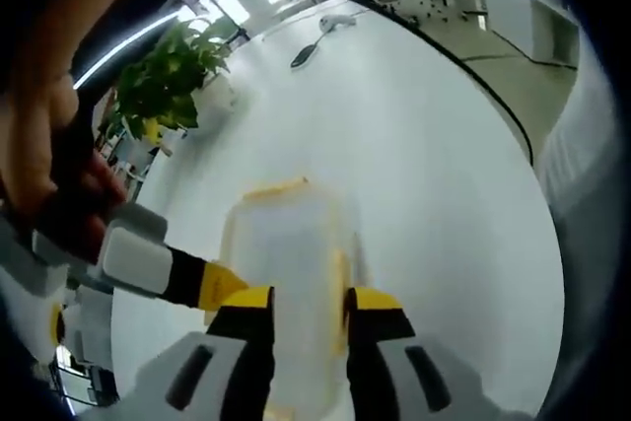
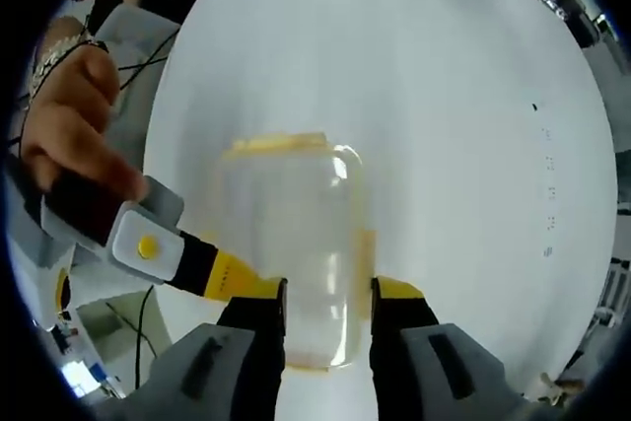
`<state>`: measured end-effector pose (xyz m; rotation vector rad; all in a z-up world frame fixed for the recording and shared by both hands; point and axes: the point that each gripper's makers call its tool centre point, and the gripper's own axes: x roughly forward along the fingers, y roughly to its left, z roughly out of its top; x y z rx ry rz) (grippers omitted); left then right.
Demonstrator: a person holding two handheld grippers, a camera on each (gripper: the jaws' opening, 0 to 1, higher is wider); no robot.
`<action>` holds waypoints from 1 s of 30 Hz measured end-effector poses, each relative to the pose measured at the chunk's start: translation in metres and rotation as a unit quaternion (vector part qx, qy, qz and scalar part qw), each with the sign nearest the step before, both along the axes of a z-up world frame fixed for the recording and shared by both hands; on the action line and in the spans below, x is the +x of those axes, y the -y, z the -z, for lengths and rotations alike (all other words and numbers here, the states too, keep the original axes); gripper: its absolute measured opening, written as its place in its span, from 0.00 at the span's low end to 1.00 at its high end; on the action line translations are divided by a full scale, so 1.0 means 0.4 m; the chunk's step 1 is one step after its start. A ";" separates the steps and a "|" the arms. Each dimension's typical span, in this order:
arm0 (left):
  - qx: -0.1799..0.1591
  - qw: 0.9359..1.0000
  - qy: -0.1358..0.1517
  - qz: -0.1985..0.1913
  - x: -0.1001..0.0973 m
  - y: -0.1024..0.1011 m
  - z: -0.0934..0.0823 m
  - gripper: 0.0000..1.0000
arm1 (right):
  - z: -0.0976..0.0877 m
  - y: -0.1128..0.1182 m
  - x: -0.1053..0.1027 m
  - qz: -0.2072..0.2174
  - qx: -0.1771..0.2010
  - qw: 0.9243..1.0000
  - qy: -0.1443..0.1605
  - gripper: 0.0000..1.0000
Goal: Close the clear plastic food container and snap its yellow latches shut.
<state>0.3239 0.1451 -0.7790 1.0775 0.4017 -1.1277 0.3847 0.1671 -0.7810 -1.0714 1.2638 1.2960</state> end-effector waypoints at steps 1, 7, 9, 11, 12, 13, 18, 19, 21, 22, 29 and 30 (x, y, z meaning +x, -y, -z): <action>0.001 1.000 -0.001 -0.001 0.000 0.000 0.000 0.21 | 0.000 0.001 0.000 0.004 0.004 1.000 -0.006 0.29; -0.003 1.000 0.000 0.005 0.001 0.000 0.000 0.21 | 0.002 0.002 0.000 -0.001 0.009 1.000 -0.020 0.28; 0.001 1.000 0.002 0.007 0.000 0.000 0.001 0.21 | 0.004 0.001 0.001 -0.001 0.005 1.000 -0.024 0.28; 0.002 1.000 0.003 0.008 -0.001 0.000 0.001 0.21 | 0.007 -0.001 0.002 -0.005 -0.002 0.999 -0.032 0.28; 0.002 1.000 0.002 0.009 -0.001 0.000 0.002 0.21 | 0.009 -0.001 0.000 -0.006 -0.006 0.999 -0.037 0.28; 0.002 1.000 0.003 0.010 -0.001 0.000 0.002 0.21 | 0.009 0.000 0.000 -0.008 -0.007 0.999 -0.042 0.28; -0.001 1.000 0.012 0.014 -0.004 -0.003 0.003 0.21 | 0.013 0.002 0.000 -0.012 0.009 0.997 -0.076 0.28; -0.003 1.000 0.011 0.014 -0.003 -0.003 0.002 0.21 | 0.013 0.002 -0.001 -0.015 0.011 0.997 -0.080 0.28; -0.001 1.000 0.012 0.016 -0.004 -0.002 0.003 0.21 | 0.015 -0.001 -0.003 -0.016 0.011 0.996 -0.087 0.28; 0.000 1.000 0.013 0.017 -0.004 -0.002 0.003 0.21 | 0.016 -0.001 -0.005 -0.017 0.010 0.996 -0.092 0.26; -0.002 1.000 0.019 0.017 -0.005 -0.008 0.006 0.22 | 0.005 -0.011 -0.008 -0.028 0.013 0.993 -0.115 0.28; -0.002 1.000 0.019 0.018 -0.005 -0.008 0.006 0.22 | 0.007 -0.010 -0.007 -0.027 0.013 0.993 -0.114 0.28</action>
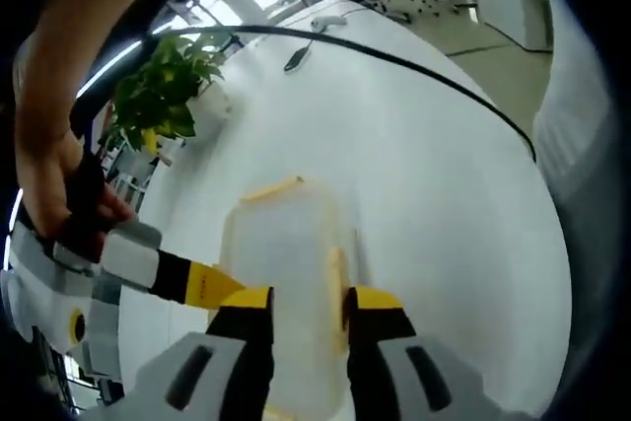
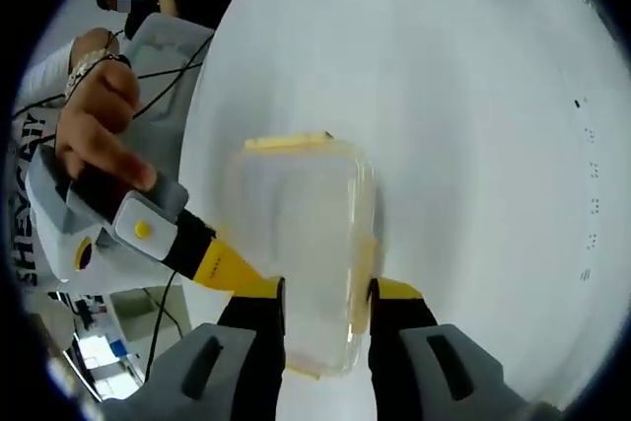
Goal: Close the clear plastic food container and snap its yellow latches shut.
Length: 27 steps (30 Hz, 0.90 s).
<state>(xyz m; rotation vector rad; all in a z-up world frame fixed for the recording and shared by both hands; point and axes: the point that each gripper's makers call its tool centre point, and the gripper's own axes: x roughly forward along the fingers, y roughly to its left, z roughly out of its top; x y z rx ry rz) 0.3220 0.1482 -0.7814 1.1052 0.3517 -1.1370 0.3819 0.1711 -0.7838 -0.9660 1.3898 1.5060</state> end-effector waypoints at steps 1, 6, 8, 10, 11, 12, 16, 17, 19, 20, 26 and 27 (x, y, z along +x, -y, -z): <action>0.001 1.000 0.000 0.000 0.000 0.000 -0.001 0.22 | -0.001 0.001 0.000 0.000 0.000 1.000 0.001 0.29; -0.006 1.000 0.001 -0.001 -0.001 -0.002 0.000 0.22 | -0.005 0.008 0.000 0.005 0.012 1.000 0.019 0.30; -0.011 1.000 0.001 -0.001 -0.001 -0.002 -0.001 0.22 | -0.007 0.009 0.000 0.002 0.017 0.999 0.035 0.30; -0.010 1.000 0.002 0.000 -0.001 0.000 -0.002 0.23 | -0.009 0.010 -0.001 0.003 0.024 0.999 0.048 0.30; -0.007 1.000 0.003 0.000 -0.001 0.001 -0.002 0.23 | -0.011 0.014 0.001 0.009 0.027 0.998 0.054 0.30; -0.003 1.000 0.005 0.000 -0.002 0.002 -0.002 0.23 | -0.010 0.011 0.000 0.012 0.030 0.998 0.058 0.30; -0.003 1.000 0.006 -0.009 -0.002 0.002 -0.003 0.23 | -0.014 0.013 0.003 0.030 0.043 0.995 0.080 0.31; 0.000 1.000 0.011 -0.007 -0.003 0.002 -0.004 0.24 | -0.017 0.017 0.005 0.045 0.051 0.994 0.089 0.31; -0.002 1.000 0.015 -0.009 -0.003 0.002 -0.004 0.24 | -0.019 0.018 0.007 0.070 0.060 0.991 0.102 0.31; -0.002 1.000 0.020 -0.003 -0.004 0.000 -0.003 0.24 | -0.021 0.018 0.008 0.081 0.072 0.988 0.111 0.31; -0.028 1.000 0.012 0.000 0.000 -0.001 -0.009 0.26 | -0.034 0.028 0.010 0.139 0.136 0.968 0.158 0.32; -0.036 0.999 -0.001 -0.016 0.001 -0.005 -0.003 0.31 | -0.036 0.031 0.009 0.140 0.144 0.965 0.167 0.31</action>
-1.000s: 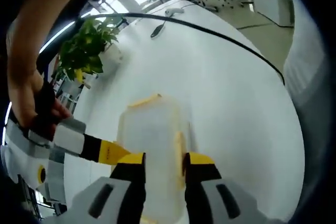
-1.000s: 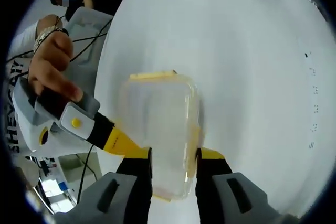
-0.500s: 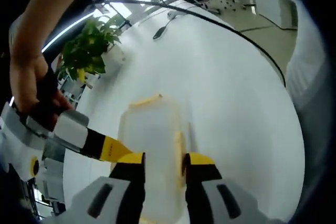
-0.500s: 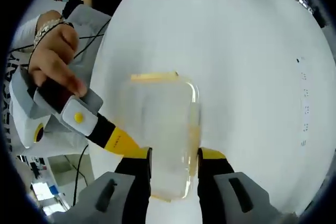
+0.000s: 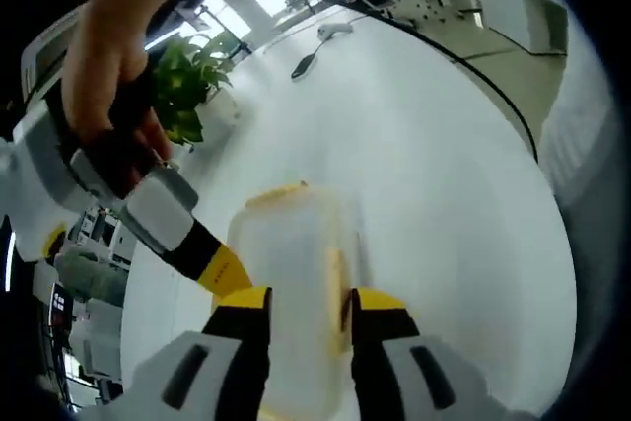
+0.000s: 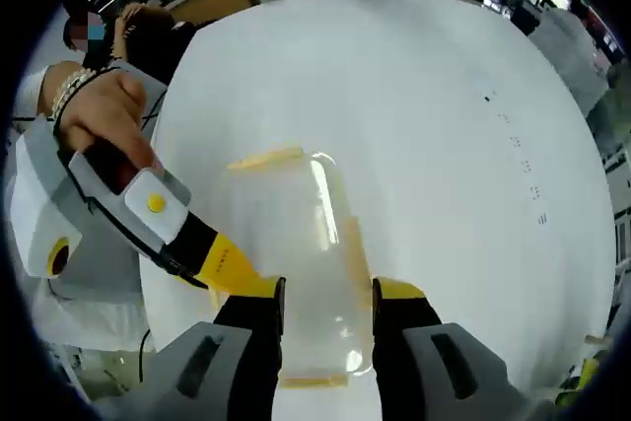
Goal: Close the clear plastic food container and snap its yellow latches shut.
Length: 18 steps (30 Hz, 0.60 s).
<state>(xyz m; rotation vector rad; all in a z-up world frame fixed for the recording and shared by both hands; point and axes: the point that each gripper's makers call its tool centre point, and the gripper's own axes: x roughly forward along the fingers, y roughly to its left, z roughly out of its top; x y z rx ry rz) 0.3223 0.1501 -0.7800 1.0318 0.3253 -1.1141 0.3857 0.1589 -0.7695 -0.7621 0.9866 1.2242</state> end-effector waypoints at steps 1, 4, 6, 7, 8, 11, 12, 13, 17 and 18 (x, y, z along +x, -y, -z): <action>-0.006 1.000 -0.012 -0.014 0.000 -0.006 0.005 0.36 | -0.001 -0.002 -0.001 0.003 0.007 1.000 0.008 0.31; -0.019 0.998 -0.034 -0.040 -0.003 -0.024 0.004 0.43 | -0.005 -0.001 -0.009 0.000 0.026 0.999 0.036 0.28; -0.029 0.996 -0.052 -0.069 -0.003 -0.042 0.003 0.47 | -0.010 -0.010 -0.021 -0.042 0.035 0.996 0.066 0.24; -0.039 0.994 -0.062 -0.083 -0.003 -0.049 0.000 0.47 | -0.010 -0.010 -0.024 -0.050 0.032 0.996 0.071 0.22; -0.055 0.991 -0.078 -0.093 -0.006 -0.056 -0.007 0.48 | -0.012 -0.007 -0.029 -0.060 0.033 0.994 0.085 0.21; -0.096 0.974 -0.146 -0.147 -0.018 -0.086 -0.020 0.53 | -0.010 0.008 -0.044 -0.042 0.031 0.995 0.082 0.23; -0.129 0.964 -0.168 -0.159 -0.016 -0.087 -0.036 0.55 | -0.011 0.017 -0.052 -0.038 0.034 0.996 0.077 0.28; -0.154 0.959 -0.171 -0.167 -0.010 -0.089 -0.052 0.56 | -0.013 0.021 -0.053 -0.031 0.038 0.996 0.078 0.35; -0.216 0.932 -0.193 -0.216 0.020 -0.128 -0.092 0.66 | -0.016 0.065 -0.075 -0.015 0.050 0.996 0.075 0.47; -0.222 0.931 -0.187 -0.223 0.031 -0.138 -0.095 0.67 | -0.019 0.071 -0.079 -0.003 0.061 0.996 0.072 0.47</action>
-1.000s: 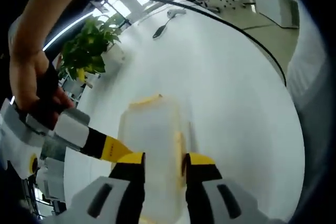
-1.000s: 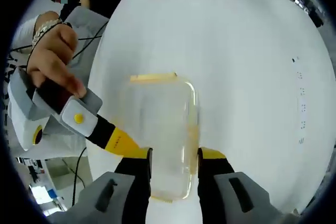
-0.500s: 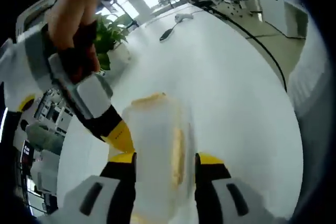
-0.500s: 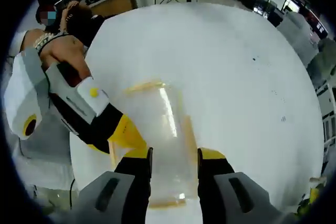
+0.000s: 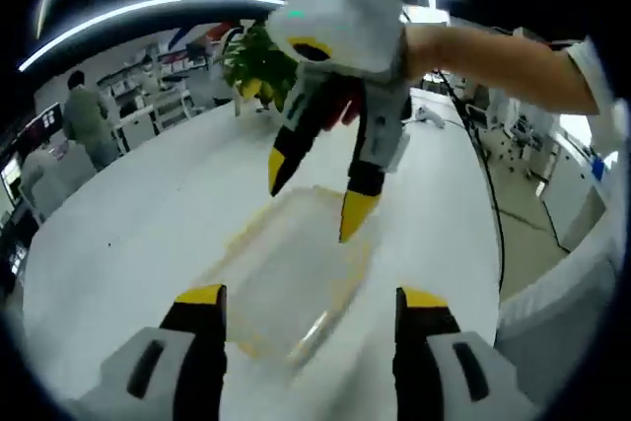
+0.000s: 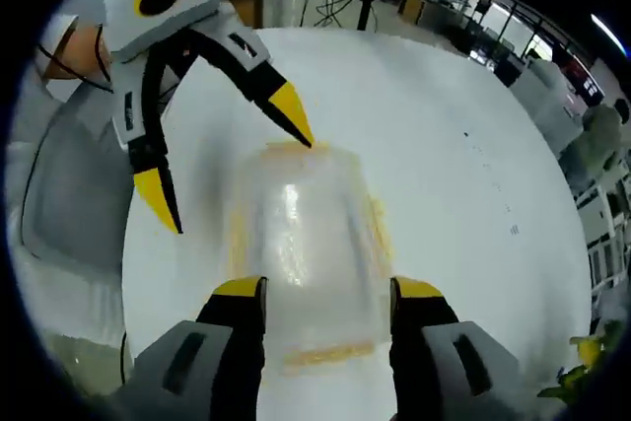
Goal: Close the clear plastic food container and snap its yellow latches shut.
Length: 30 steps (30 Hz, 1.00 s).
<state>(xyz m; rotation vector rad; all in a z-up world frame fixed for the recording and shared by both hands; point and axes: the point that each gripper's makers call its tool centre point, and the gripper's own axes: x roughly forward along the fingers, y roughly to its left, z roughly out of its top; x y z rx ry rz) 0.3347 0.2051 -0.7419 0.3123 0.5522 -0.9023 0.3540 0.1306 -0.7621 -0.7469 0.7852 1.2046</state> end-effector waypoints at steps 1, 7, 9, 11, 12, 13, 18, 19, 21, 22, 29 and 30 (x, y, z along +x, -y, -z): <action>0.000 1.000 0.011 -0.011 0.013 -0.015 -0.004 0.67 | -0.003 0.010 -0.002 0.016 0.012 1.000 -0.001 0.48; 0.000 0.999 0.012 -0.030 0.033 -0.037 0.012 0.80 | -0.017 0.059 -0.019 0.080 0.091 0.993 -0.001 0.63; 0.005 0.999 0.012 -0.031 0.036 -0.038 0.022 0.82 | -0.004 0.078 -0.030 0.101 0.101 0.990 -0.012 0.68; 0.005 0.999 0.004 -0.034 0.041 -0.039 0.033 0.81 | 0.014 0.091 -0.044 0.103 0.100 0.989 -0.023 0.71; 0.004 0.999 0.000 -0.035 0.044 -0.040 0.039 0.81 | 0.022 0.094 -0.049 0.104 0.104 0.989 -0.023 0.71; 0.000 0.999 -0.005 -0.035 0.046 -0.040 0.046 0.81 | 0.028 0.095 -0.052 0.106 0.107 0.988 -0.025 0.71; -0.002 0.999 -0.012 -0.039 0.057 -0.049 0.069 0.65 | 0.043 0.081 -0.049 0.117 0.129 0.985 -0.020 0.65; -0.017 0.999 -0.020 -0.041 0.055 -0.042 0.066 0.67 | 0.043 0.081 -0.045 0.118 0.130 0.984 -0.016 0.64; -0.021 0.998 -0.025 -0.046 0.061 -0.049 0.068 0.69 | 0.046 0.077 -0.037 0.123 0.138 0.983 -0.018 0.61; -0.020 0.999 -0.025 -0.045 0.061 -0.050 0.070 0.68 | 0.046 0.075 -0.034 0.125 0.142 0.982 -0.019 0.60; -0.038 0.998 -0.043 -0.021 0.044 -0.045 0.074 0.61 | 0.061 0.063 -0.036 0.123 0.149 0.981 -0.030 0.58; -0.037 0.998 -0.040 -0.025 0.048 -0.048 0.075 0.61 | 0.061 0.062 -0.036 0.122 0.148 0.981 -0.029 0.58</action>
